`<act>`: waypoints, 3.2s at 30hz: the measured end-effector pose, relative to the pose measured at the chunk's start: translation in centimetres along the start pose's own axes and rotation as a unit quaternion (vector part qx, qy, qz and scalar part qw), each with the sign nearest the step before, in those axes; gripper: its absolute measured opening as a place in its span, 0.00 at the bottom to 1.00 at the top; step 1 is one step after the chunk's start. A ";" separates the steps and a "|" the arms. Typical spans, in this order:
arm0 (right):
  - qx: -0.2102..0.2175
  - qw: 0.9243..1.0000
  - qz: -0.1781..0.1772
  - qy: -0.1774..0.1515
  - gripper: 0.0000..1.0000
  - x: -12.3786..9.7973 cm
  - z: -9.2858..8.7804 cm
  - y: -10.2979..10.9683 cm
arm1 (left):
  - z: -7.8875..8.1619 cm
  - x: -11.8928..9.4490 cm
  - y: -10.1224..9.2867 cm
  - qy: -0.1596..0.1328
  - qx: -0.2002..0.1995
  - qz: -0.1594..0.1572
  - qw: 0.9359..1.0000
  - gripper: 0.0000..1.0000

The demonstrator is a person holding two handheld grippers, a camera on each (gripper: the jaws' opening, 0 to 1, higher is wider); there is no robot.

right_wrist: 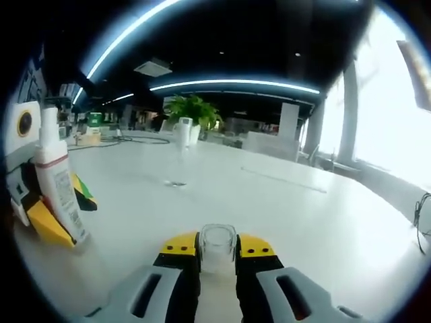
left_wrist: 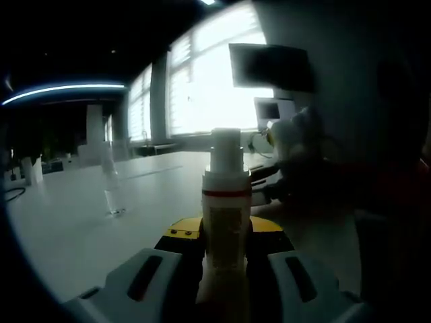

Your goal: Clamp pump bottle remove cover press pump head put on cover

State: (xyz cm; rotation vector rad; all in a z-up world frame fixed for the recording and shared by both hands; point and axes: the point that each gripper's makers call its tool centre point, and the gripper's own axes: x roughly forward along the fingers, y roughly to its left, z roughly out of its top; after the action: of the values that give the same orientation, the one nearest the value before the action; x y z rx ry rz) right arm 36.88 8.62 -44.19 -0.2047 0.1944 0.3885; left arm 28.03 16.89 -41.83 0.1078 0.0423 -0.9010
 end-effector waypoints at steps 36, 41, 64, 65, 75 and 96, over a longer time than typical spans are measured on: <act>0.068 0.996 0.035 -0.051 0.15 -4.0 4.6 1.6 | -0.1 0.1 0.1 0.002 -0.001 0.000 1.000 0.14; 0.066 0.995 0.040 -0.060 0.15 -4.9 5.8 1.8 | -0.1 0.0 -0.1 0.002 -0.002 0.000 1.000 0.14; 0.088 0.990 0.090 -0.070 0.15 -8.1 9.7 5.0 | -0.1 0.1 0.0 0.002 -0.001 -0.001 1.000 0.14; 0.089 0.989 0.091 -0.071 0.15 -8.2 9.9 5.1 | -0.1 0.1 0.0 0.002 -0.001 -0.001 1.000 0.14; 0.075 0.987 0.113 -0.084 0.15 -8.7 12.2 7.1 | -0.1 0.1 0.0 0.002 -0.002 -0.001 1.000 0.14; 0.043 0.986 0.149 -0.064 0.15 -8.1 12.8 10.8 | -0.1 0.0 -0.1 0.003 0.002 -0.001 1.000 0.14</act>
State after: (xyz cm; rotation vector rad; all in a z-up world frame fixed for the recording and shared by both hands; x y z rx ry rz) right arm 27.17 18.56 -31.82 -0.0635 0.1143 0.6870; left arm 27.96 16.82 -41.92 0.1136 0.0455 -0.9025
